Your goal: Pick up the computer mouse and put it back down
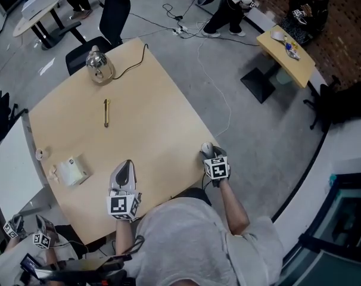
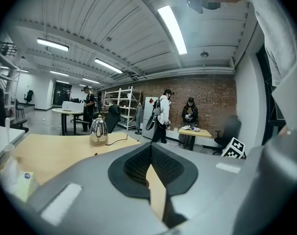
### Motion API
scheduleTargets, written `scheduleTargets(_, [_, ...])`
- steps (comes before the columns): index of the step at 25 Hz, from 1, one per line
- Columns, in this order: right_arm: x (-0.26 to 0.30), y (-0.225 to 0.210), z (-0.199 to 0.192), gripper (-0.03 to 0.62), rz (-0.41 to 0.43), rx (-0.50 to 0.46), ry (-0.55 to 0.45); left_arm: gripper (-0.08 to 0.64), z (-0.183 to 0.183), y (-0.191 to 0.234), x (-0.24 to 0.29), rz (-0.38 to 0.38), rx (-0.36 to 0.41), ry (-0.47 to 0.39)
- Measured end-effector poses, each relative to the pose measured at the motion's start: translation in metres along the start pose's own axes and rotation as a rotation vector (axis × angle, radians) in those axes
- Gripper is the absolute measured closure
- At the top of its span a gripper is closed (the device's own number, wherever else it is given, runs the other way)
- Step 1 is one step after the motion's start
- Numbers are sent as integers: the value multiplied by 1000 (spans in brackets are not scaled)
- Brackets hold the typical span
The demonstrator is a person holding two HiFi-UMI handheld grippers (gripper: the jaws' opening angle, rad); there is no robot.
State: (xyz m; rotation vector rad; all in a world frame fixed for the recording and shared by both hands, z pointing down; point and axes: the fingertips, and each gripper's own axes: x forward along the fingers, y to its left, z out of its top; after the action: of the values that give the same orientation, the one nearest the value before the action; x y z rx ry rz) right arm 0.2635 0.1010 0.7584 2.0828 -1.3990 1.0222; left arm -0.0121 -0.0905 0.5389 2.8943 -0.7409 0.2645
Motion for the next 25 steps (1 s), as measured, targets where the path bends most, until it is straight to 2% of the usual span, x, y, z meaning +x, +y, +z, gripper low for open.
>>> scheduleTargets(9, [23, -10, -27, 298, -12, 8, 88, 540, 0, 4, -5, 16, -6, 18])
scheduleTargets(25, [37, -18, -45, 295, -14, 31, 159, 540, -3, -1, -1, 17, -3, 27])
